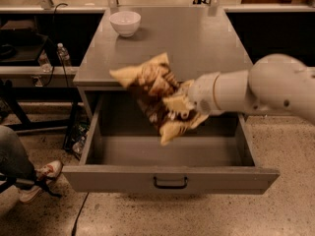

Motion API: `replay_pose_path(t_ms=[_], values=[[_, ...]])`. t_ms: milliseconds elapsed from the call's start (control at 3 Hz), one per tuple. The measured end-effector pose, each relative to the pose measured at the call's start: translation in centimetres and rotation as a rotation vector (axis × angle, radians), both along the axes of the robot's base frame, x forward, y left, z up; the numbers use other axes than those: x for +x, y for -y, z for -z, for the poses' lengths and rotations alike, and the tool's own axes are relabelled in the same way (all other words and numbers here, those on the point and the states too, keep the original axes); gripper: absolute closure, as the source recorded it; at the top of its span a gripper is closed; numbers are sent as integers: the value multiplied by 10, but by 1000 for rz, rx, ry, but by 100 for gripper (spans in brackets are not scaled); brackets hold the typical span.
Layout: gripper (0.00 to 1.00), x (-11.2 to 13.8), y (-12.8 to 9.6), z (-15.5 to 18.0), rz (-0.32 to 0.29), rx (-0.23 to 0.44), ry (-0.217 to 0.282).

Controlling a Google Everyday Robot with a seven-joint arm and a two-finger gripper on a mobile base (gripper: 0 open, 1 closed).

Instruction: Pick brown chip bag from top drawer and place on counter

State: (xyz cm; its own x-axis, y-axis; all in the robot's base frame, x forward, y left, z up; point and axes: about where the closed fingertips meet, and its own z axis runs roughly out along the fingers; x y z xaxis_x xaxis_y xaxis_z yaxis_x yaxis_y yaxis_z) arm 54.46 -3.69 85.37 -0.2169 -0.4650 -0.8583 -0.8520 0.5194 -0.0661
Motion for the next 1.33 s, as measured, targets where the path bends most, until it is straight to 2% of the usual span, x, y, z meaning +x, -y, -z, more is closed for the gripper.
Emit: replay_pose_path(t_ms=[333,667,1000,1333], values=[[100,29,17,-62,42,0,152],[100,30,17,-62,42,-1,153],[100,44,16,-67,43,-25,179],[100,98,27,-87,77,-64,238]])
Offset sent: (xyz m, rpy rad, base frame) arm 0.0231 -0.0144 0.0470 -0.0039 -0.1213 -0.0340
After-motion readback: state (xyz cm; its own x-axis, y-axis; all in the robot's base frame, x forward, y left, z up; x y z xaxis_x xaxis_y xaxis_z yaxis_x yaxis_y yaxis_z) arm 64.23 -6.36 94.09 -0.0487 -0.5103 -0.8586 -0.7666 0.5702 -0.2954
